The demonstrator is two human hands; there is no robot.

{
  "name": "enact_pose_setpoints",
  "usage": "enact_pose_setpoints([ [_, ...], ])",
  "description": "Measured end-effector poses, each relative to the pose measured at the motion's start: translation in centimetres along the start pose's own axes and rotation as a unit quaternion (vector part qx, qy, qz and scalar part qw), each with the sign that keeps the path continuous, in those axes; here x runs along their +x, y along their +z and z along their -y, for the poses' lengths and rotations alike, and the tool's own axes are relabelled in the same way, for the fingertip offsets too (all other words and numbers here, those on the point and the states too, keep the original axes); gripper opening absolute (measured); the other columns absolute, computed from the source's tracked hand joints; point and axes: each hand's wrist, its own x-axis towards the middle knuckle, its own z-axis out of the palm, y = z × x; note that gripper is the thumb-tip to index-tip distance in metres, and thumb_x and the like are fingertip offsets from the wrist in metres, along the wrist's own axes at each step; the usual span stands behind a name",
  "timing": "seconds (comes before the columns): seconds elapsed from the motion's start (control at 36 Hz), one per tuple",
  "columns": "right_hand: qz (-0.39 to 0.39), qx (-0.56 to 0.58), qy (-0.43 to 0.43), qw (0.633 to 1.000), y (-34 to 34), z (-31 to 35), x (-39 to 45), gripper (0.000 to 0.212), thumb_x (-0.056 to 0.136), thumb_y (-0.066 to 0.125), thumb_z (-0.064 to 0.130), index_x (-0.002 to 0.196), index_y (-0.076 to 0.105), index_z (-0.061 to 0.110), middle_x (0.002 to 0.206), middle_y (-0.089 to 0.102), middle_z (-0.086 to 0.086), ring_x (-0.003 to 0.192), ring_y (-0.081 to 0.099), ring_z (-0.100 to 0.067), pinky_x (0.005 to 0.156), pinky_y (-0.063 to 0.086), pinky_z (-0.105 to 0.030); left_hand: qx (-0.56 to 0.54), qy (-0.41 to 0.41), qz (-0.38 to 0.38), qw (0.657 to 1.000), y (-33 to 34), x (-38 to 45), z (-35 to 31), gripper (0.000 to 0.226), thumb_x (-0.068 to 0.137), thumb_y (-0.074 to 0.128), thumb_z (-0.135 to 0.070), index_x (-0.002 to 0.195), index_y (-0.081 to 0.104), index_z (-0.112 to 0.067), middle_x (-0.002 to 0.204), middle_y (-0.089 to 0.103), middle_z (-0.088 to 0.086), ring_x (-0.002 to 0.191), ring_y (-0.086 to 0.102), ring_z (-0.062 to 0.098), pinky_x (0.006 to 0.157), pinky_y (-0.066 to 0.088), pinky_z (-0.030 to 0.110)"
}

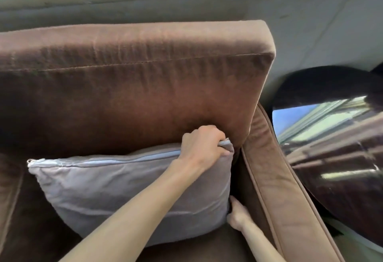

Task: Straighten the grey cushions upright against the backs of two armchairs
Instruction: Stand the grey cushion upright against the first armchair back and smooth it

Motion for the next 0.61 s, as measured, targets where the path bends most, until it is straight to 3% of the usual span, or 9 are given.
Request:
enact_pose_setpoints([
  [0.14, -0.061, 0.012, -0.008, 0.998, 1.9, -1.7, 0.4, 0.037, 0.090, 0.057, -0.002, 0.126, 0.063, 0.005, 0.125, 0.069, -0.013, 0.116, 0.061, -0.016, 0.085, 0.040, -0.019, -0.036, 0.005, -0.079, 0.996, -0.2, 0.1, 0.3, 0.023, 0.081, 0.072, -0.038, 0.072, 0.062, -0.020, 0.078, 0.049, -0.005, 0.078, 0.054, 0.021, 0.056, 0.022, 0.029],
  [0.22, -0.105, -0.014, -0.007, 0.994, 2.8, -2.6, 0.7, 0.026, 0.099, 0.047, 0.000, 0.117, 0.064, -0.007, 0.117, 0.067, -0.026, 0.091, 0.052, -0.014, 0.064, 0.033, -0.020, -0.031, 0.000, -0.110, 0.993, -0.4, 0.3, 0.6, 0.023, 0.081, 0.074, -0.036, 0.075, 0.066, -0.016, 0.080, 0.052, -0.003, 0.077, 0.053, 0.017, 0.054, 0.025, 0.028],
  [0.31, -0.116, -0.058, -0.005, 0.992, 3.1, -3.0, 1.0, 0.028, 0.101, 0.043, 0.002, 0.117, 0.063, -0.011, 0.118, 0.065, -0.030, 0.088, 0.049, -0.017, 0.058, 0.031, -0.021, -0.043, -0.003, -0.126, 0.991, 0.1, 0.2, 0.7, 0.021, 0.081, 0.074, -0.034, 0.077, 0.067, -0.014, 0.082, 0.054, -0.001, 0.077, 0.053, 0.018, 0.059, 0.036, 0.033],
  [0.36, -0.100, 0.016, 0.019, 0.995, 2.5, -2.1, 0.7, 0.028, 0.099, 0.048, 0.000, 0.121, 0.062, -0.007, 0.123, 0.065, -0.027, 0.097, 0.055, -0.016, 0.067, 0.038, -0.016, -0.059, 0.004, -0.116, 0.991, 0.3, 0.0, 0.8, 0.020, 0.081, 0.073, -0.035, 0.078, 0.068, -0.016, 0.084, 0.055, -0.002, 0.078, 0.055, 0.019, 0.063, 0.043, 0.037],
  [0.39, -0.083, 0.051, 0.027, 0.995, 2.0, -1.6, 0.5, 0.032, 0.096, 0.053, 0.001, 0.126, 0.060, -0.004, 0.129, 0.065, -0.023, 0.109, 0.059, -0.018, 0.079, 0.042, -0.018, -0.070, 0.008, -0.108, 0.992, 0.4, -0.1, 0.9, 0.019, 0.081, 0.073, -0.035, 0.079, 0.069, -0.017, 0.085, 0.056, -0.003, 0.079, 0.055, 0.018, 0.065, 0.046, 0.039],
  [0.44, -0.057, 0.028, 0.021, 0.998, 1.2, -0.8, -0.1, 0.046, 0.093, 0.062, 0.006, 0.138, 0.053, 0.002, 0.139, 0.060, -0.017, 0.129, 0.057, -0.025, 0.098, 0.044, -0.025, -0.107, 0.016, -0.104, 0.989, 0.6, -0.6, 1.3, 0.013, 0.084, 0.073, -0.033, 0.085, 0.071, -0.020, 0.088, 0.059, -0.007, 0.080, 0.054, 0.011, 0.071, 0.050, 0.042],
  [0.5, -0.043, 0.032, 0.030, 0.998, 0.5, -0.2, -1.2, 0.048, 0.093, 0.063, 0.010, 0.139, 0.049, 0.004, 0.140, 0.060, -0.016, 0.130, 0.057, -0.028, 0.098, 0.045, -0.028, -0.140, 0.030, -0.128, 0.981, 0.8, -1.9, 1.9, 0.012, 0.090, 0.071, -0.029, 0.099, 0.072, -0.022, 0.097, 0.060, -0.012, 0.079, 0.051, 0.002, 0.077, 0.051, 0.037],
  [0.56, -0.077, 0.060, 0.021, 0.995, 0.0, 0.3, -2.4, 0.046, 0.094, 0.058, 0.008, 0.138, 0.049, 0.004, 0.138, 0.061, -0.017, 0.129, 0.058, -0.030, 0.101, 0.045, -0.032, -0.157, 0.031, -0.159, 0.974, 1.1, -4.1, 2.6, 0.019, 0.094, 0.067, -0.029, 0.111, 0.070, -0.021, 0.107, 0.057, -0.013, 0.086, 0.052, 0.001, 0.081, 0.051, 0.030],
  [0.61, -0.166, 0.095, -0.010, 0.981, -0.2, 1.1, -4.1, 0.039, 0.095, 0.056, 0.006, 0.134, 0.055, 0.007, 0.132, 0.065, -0.016, 0.124, 0.061, -0.032, 0.104, 0.047, -0.038, -0.150, 0.009, -0.205, 0.967, 1.6, -6.8, 3.7, 0.023, 0.098, 0.061, -0.032, 0.116, 0.069, -0.022, 0.115, 0.055, -0.012, 0.102, 0.057, 0.004, 0.089, 0.051, 0.030],
])
